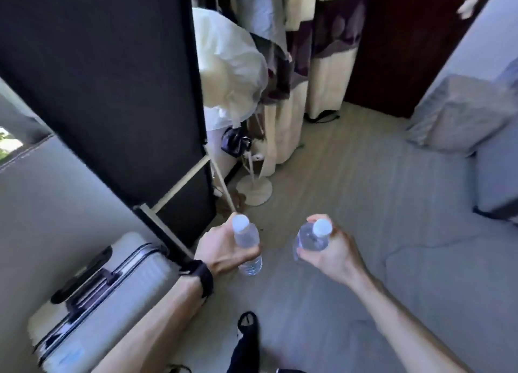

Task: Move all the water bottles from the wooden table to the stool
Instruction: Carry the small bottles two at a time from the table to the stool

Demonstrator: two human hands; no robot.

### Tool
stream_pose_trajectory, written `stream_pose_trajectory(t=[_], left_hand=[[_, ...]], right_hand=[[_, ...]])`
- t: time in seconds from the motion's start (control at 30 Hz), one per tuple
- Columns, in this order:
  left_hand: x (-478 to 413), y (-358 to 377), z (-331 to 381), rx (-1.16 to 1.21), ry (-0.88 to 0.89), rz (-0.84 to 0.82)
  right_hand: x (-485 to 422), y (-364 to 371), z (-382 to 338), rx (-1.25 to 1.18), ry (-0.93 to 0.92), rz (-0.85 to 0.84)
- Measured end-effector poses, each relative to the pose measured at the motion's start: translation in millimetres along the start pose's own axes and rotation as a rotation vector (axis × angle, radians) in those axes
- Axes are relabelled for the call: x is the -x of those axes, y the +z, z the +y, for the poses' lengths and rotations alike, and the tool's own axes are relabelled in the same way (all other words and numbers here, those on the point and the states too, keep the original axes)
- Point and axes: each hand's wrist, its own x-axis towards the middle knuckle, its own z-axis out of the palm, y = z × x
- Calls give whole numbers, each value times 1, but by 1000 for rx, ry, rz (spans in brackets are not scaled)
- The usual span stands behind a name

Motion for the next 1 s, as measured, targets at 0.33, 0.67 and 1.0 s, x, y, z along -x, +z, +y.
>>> stream_pose_trajectory(t=[0.33, 0.67, 1.0], left_hand=[[-208, 16, 141, -122, 330, -166], [-338, 89, 346, -121, 546, -275], [-476, 145, 544, -125, 601, -265]], right_hand=[[-62, -118, 39, -8, 295, 486], [-147, -251, 114, -69, 427, 620], [-276, -436, 194, -26, 472, 696]])
